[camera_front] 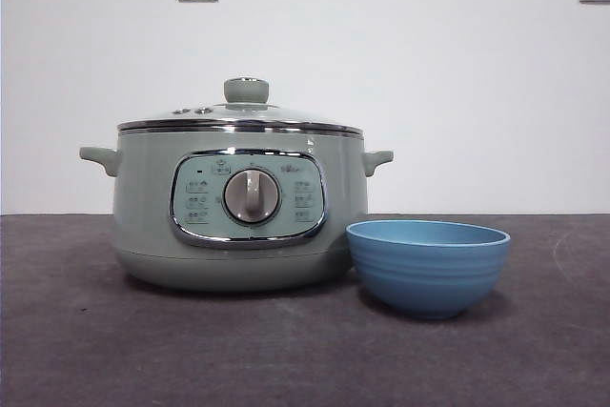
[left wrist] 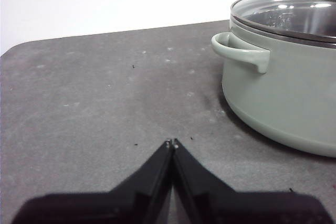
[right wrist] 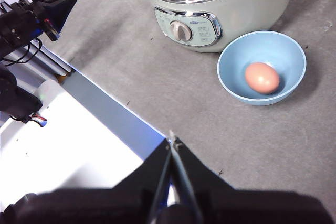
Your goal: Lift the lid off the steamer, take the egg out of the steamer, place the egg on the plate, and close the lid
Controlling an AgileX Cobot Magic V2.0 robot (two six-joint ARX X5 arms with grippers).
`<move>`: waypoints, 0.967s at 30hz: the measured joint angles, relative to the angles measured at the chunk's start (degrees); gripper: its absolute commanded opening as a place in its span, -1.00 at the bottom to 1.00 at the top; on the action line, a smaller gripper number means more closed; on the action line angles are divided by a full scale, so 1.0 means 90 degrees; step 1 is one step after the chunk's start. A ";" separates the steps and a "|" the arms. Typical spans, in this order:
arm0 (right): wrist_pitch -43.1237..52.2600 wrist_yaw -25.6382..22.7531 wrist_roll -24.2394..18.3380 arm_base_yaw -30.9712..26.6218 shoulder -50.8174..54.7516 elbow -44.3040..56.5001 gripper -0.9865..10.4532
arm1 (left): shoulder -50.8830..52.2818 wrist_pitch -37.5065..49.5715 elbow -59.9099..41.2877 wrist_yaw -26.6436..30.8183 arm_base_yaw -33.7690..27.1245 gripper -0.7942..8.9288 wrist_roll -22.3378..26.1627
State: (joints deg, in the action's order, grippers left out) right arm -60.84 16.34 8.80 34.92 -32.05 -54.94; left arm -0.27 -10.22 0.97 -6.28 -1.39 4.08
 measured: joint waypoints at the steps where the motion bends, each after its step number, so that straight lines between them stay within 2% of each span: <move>1: 0.0002 -0.0012 -0.0027 -0.0002 0.0000 0.0000 -0.82 | 0.0000 0.0000 0.0000 0.0000 0.0000 -0.84 -0.0007; 5: 0.0384 -0.0410 -0.0406 -0.0311 0.0070 0.0000 -0.83 | 0.0000 0.0000 0.0000 0.0002 0.0000 -0.84 -0.0012; 11: 0.2076 -0.0478 -0.0770 -0.1625 0.0619 0.0423 -0.83 | 0.0000 0.0000 0.0000 0.0002 0.0000 -0.84 -0.0012; 15: 0.3485 -0.0474 -0.0843 -0.2577 0.1195 0.1455 -0.82 | 0.0000 0.0000 0.0000 0.0002 0.0000 -0.84 -0.0012; 18: 0.4646 -0.0481 -0.0855 -0.3140 0.1729 0.2640 -0.82 | 0.0000 0.0000 0.0000 0.0005 0.0000 -0.84 -0.0012; 24: 0.6232 -0.0503 -0.0833 -0.3492 0.2613 0.4651 -0.82 | 0.0000 0.0000 0.0000 0.0005 0.0000 -0.84 -0.0012; 29: 0.6482 -0.0503 -0.0806 -0.3507 0.3211 0.5574 -0.82 | 0.0000 0.0000 0.0000 0.0005 0.0000 -0.84 -0.0012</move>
State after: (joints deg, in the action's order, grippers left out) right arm -2.50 11.81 1.54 3.36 -3.16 -4.78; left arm -0.27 -10.22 0.97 -6.24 -1.39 3.97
